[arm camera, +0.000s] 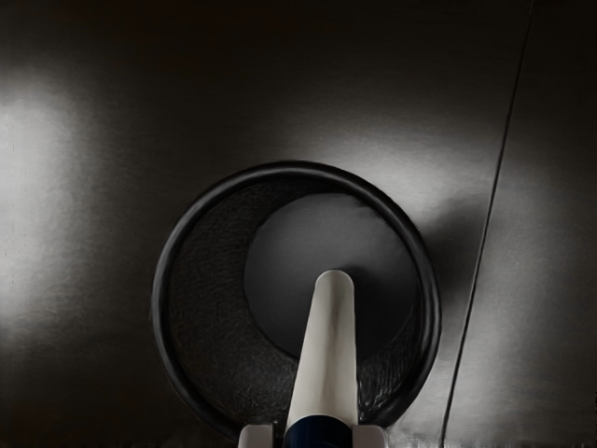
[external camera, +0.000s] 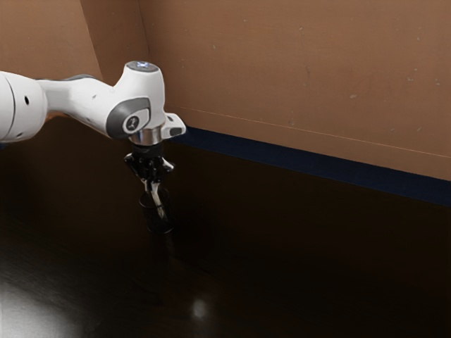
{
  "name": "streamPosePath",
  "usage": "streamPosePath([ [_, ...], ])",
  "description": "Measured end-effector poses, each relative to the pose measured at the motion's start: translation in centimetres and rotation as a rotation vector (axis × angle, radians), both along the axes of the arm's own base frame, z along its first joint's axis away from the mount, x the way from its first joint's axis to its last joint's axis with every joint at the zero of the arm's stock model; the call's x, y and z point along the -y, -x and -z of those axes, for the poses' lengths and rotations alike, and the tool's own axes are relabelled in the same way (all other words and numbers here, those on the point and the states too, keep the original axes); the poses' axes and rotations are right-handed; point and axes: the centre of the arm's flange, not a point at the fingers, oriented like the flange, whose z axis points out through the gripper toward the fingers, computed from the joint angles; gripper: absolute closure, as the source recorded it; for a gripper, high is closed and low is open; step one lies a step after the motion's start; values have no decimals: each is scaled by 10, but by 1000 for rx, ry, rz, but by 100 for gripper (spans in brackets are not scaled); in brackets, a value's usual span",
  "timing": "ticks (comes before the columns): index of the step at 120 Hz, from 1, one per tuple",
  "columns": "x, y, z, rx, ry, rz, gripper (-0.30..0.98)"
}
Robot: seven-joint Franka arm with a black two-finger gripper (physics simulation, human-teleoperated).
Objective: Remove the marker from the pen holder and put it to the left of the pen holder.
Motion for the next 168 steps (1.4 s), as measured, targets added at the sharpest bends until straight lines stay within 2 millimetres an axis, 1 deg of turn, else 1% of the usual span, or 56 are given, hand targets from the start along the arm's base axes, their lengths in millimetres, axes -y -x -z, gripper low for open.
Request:
streamPosePath([
  [8,-2,3,-16,14,-7,-9,76],
  [19,-4,9,-42,43,-21,-18,76],
  [26,-8,13,-57,60,-33,-27,77],
  [32,-17,15,-68,72,-42,-43,77],
  [40,-31,14,-91,99,-56,-67,77],
  [44,-43,14,-96,102,-66,-85,77],
  [48,-60,15,-97,99,-74,-111,77],
  [52,-79,16,-92,88,-79,-140,76],
  [58,-106,16,-75,58,-80,-180,76],
  [64,-130,9,-51,26,-74,-210,76],
  [70,-159,4,-20,-6,-61,-243,77],
  [73,-168,3,-8,-17,-56,-254,77],
  [78,-177,2,4,-27,-50,-263,77],
  [83,-183,1,13,-34,-45,-268,77],
  [89,-184,0,20,-36,-38,-267,77],
  [103,-188,-1,29,-35,-32,-269,77],
  [120,-189,-3,35,-32,-30,-267,76],
  [138,-187,-4,38,-29,-14,-262,44],
  [152,-187,-5,38,-27,-8,-259,27],
  [156,-187,-5,32,-18,-10,-256,24],
  [160,-183,-5,11,11,-20,-247,21],
  [164,-169,-5,-27,59,-40,-225,19],
  [168,-152,0,-78,123,-66,-202,17],
])
